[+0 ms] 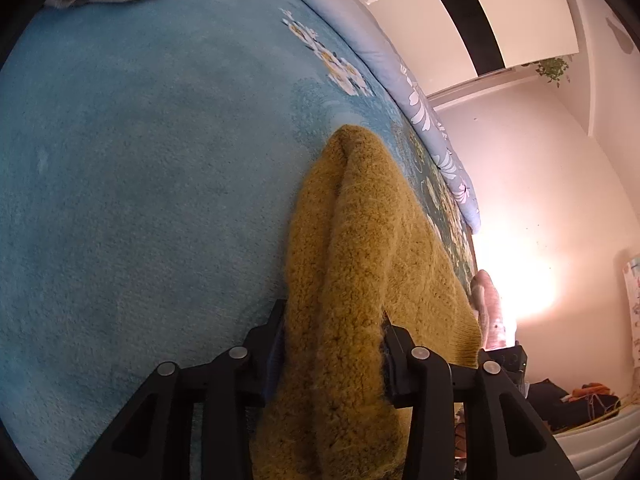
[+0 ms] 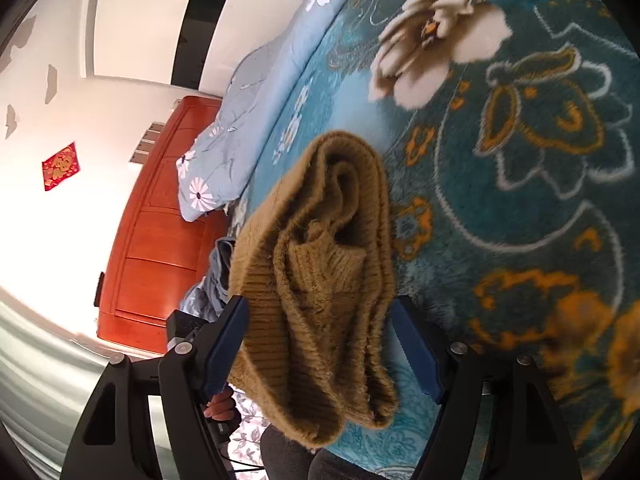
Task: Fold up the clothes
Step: 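Lift the folded vest with both grippers and carry it toward the pink clothes stack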
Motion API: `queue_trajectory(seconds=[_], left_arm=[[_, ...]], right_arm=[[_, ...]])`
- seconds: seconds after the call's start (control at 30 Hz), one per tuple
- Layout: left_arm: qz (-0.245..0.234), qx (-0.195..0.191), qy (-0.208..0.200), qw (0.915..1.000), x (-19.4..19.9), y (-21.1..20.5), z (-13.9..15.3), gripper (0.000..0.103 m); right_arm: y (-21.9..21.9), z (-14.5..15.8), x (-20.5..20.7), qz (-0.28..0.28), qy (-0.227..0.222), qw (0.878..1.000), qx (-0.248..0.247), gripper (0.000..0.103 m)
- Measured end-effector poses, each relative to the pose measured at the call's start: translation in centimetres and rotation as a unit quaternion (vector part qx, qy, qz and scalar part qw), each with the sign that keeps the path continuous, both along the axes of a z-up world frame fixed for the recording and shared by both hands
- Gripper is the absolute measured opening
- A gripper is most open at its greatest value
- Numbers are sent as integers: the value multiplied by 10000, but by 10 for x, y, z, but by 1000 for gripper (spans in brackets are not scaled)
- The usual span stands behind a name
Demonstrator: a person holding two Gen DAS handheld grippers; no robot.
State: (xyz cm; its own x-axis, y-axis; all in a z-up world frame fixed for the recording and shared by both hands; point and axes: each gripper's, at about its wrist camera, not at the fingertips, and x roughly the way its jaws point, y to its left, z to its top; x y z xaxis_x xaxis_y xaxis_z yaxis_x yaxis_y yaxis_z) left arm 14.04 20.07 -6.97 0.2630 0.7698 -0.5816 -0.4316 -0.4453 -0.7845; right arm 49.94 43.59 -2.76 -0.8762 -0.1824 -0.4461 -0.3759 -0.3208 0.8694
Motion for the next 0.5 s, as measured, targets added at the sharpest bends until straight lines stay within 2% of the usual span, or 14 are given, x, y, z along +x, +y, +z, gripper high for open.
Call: queue_trajectory(seconds=[0.13, 0.3, 0.5], left_arm=[[-23, 74, -120, 9999, -1, -1, -3, 44], [-74, 88, -118, 9999, 0, 1, -4, 44], [-70, 112, -147, 9998, 1, 0, -4, 45]], right_arm=[[-10, -5, 5, 103, 211, 9995, -225, 75], [-9, -13, 16, -28, 558, 9972, -496, 75], [2, -6, -21, 6, 293, 9990, -340, 77]])
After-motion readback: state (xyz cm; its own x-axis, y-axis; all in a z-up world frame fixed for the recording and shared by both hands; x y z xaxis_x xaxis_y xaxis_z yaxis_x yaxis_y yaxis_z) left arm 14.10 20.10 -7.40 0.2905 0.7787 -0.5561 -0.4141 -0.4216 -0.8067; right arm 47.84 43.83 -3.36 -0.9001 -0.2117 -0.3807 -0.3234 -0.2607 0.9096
